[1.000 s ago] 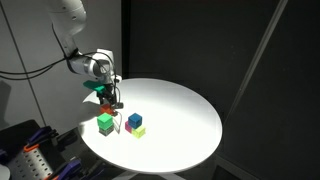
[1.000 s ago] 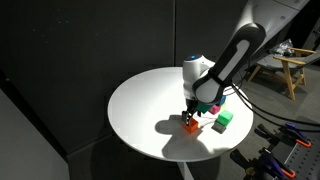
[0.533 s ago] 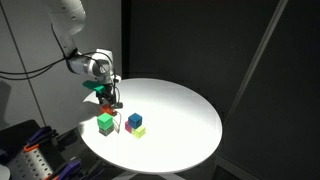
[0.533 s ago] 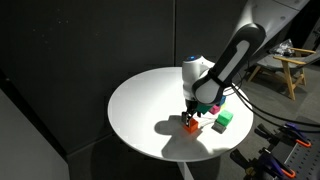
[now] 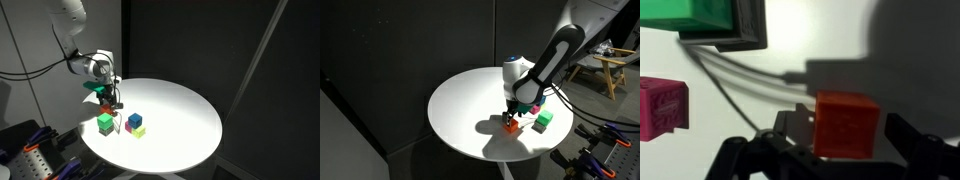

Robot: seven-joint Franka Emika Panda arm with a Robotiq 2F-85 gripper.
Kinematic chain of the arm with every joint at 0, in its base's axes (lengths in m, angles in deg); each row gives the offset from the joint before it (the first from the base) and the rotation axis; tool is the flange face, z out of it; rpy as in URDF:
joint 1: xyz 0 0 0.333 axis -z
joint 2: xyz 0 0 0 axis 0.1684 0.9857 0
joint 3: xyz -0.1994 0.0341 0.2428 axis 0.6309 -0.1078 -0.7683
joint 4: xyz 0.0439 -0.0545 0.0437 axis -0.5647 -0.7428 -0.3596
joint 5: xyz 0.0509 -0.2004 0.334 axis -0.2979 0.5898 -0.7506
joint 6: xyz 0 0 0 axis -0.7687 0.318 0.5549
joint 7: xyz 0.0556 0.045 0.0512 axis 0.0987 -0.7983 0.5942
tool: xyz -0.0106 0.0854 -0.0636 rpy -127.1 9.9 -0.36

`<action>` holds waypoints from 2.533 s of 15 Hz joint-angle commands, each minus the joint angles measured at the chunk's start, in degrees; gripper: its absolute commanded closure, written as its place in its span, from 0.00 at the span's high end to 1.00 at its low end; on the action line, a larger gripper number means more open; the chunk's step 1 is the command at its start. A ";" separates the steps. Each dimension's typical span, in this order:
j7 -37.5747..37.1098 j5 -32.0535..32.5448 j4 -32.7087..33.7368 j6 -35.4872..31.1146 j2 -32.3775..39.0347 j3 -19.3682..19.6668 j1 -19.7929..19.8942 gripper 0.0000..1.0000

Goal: Pick up the orange block and put it on the lime green block

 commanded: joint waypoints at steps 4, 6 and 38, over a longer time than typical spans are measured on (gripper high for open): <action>0.04 0.14 0.84 1.38 0.32 0.72 -0.43 1.00; 0.02 0.13 0.83 1.41 0.33 0.72 -0.45 1.00; 0.91 0.40 -0.15 6.15 -3.01 0.14 -0.47 0.31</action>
